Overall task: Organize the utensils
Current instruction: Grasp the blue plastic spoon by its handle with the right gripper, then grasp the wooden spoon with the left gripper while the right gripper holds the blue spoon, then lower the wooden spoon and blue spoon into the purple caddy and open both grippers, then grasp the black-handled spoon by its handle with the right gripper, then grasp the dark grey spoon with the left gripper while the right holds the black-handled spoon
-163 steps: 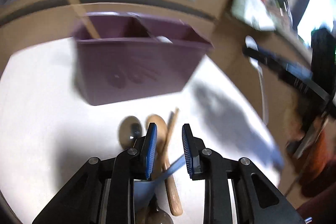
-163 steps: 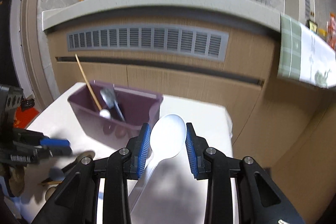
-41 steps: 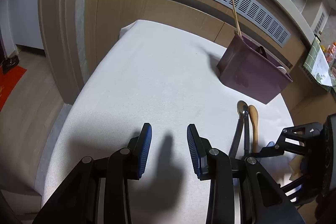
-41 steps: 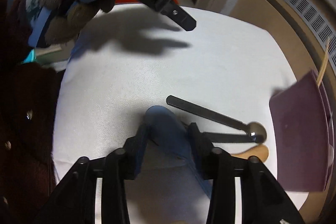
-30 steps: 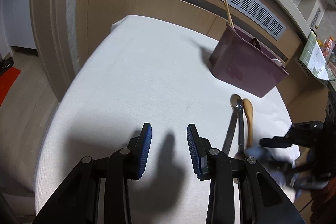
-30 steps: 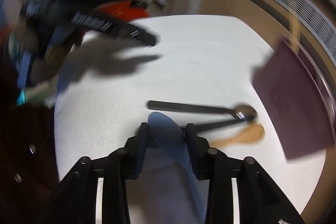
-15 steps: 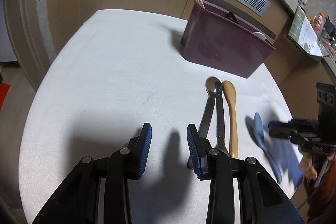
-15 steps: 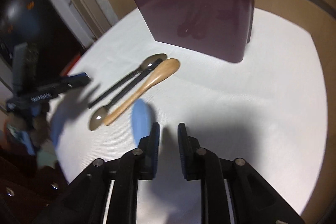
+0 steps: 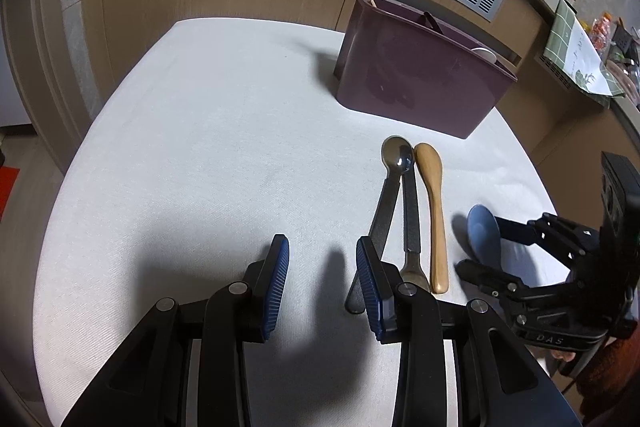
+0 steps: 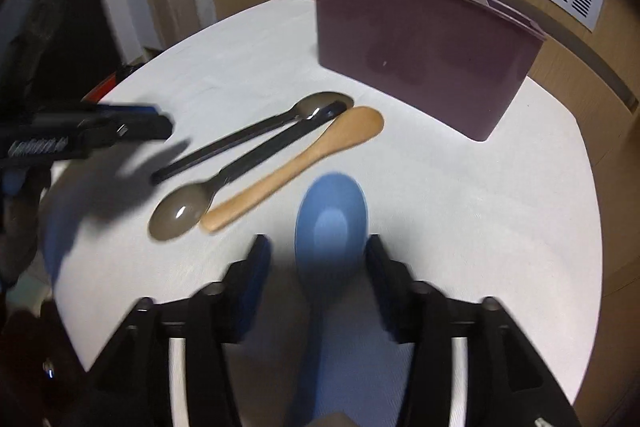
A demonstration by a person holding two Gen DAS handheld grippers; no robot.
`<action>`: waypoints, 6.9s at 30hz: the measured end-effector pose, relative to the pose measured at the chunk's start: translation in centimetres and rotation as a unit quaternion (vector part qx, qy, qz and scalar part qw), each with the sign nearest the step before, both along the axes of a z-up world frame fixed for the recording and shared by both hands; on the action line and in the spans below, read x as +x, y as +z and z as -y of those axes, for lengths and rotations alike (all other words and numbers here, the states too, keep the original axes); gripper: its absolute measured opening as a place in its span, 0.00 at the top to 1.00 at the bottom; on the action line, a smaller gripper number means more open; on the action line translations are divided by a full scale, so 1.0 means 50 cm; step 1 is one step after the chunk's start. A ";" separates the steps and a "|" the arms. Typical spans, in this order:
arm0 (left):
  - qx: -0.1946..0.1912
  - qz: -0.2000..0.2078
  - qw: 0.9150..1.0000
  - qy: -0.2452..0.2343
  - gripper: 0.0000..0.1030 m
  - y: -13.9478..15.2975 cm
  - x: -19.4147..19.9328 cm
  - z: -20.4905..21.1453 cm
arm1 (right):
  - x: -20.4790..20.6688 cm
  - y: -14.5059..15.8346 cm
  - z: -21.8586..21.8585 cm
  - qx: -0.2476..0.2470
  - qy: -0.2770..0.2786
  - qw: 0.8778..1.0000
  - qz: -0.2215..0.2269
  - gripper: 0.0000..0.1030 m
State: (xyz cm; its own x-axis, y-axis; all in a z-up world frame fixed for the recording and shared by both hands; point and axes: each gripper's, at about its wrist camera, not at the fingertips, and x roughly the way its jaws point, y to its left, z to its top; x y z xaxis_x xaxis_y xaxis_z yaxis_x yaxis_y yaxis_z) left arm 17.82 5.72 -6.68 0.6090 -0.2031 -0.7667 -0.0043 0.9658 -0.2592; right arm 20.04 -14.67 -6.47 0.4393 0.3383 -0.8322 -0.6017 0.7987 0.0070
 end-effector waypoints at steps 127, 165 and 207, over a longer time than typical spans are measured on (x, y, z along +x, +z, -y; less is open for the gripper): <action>-0.088 0.284 0.954 0.049 0.56 0.267 0.203 -0.053 | 0.160 0.253 0.066 0.062 -0.112 0.978 0.163 0.86; -0.007 0.051 0.996 -0.074 0.56 0.023 0.016 0.014 | 0.045 -0.006 0.108 0.002 -0.166 0.986 -0.014 0.80; 0.122 -0.041 0.974 -0.186 0.57 0.008 0.242 0.153 | 0.047 0.062 0.185 0.146 -0.161 0.975 0.035 0.90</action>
State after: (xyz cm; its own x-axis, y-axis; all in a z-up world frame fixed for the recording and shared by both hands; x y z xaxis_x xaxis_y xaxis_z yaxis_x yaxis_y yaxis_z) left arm 29.89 -1.93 -6.28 0.4620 -0.2034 -0.8632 0.3472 0.9371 -0.0350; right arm 22.39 -23.90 -3.39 0.6148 0.3909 -0.6850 -0.3267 0.9167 0.2300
